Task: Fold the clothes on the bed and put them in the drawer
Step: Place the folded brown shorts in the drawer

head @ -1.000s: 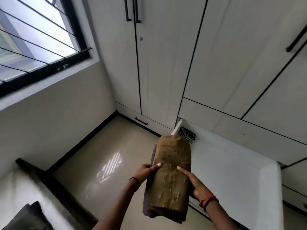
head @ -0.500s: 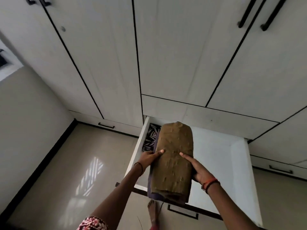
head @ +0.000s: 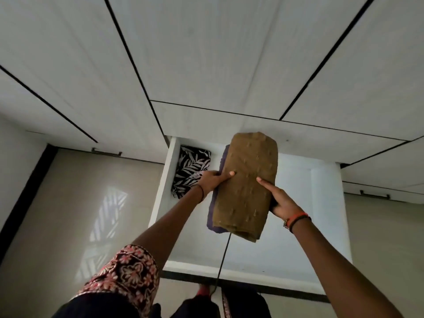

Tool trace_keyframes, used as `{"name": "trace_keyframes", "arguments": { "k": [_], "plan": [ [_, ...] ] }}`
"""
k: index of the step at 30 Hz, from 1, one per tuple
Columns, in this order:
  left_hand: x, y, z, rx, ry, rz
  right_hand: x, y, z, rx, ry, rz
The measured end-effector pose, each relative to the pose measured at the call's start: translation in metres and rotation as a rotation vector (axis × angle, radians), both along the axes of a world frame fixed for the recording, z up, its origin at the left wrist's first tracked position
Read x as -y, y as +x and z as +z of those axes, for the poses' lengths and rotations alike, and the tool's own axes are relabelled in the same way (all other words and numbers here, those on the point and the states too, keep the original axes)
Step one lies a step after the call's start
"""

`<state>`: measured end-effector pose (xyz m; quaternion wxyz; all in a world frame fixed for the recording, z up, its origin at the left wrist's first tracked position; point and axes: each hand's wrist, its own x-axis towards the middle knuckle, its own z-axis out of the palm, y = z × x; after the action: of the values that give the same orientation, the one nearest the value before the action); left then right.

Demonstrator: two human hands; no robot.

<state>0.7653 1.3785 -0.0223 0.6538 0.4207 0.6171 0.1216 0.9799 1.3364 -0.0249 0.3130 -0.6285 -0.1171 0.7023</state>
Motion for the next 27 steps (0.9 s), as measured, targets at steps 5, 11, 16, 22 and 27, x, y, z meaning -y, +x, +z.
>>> {"name": "trace_keyframes", "arguments": {
  "k": [5,11,16,22,27],
  "plan": [
    [-0.035,0.020,-0.052,-0.028,0.017,-0.026,-0.030,0.022,-0.057,-0.029,-0.012,-0.004],
    [-0.051,0.033,-0.139,-0.063,-0.045,0.026,-0.054,0.038,-0.142,-0.053,-0.042,0.040],
    [-0.052,0.037,-0.200,-0.058,-0.096,0.096,-0.069,0.042,-0.204,-0.017,-0.084,0.087],
    [-0.067,0.036,-0.237,-0.038,-0.080,0.228,-0.097,0.036,-0.250,-0.012,-0.058,0.093],
    [-0.084,0.031,-0.249,0.020,-0.088,0.304,-0.120,0.031,-0.262,-0.012,-0.052,0.132]
  ]
}}
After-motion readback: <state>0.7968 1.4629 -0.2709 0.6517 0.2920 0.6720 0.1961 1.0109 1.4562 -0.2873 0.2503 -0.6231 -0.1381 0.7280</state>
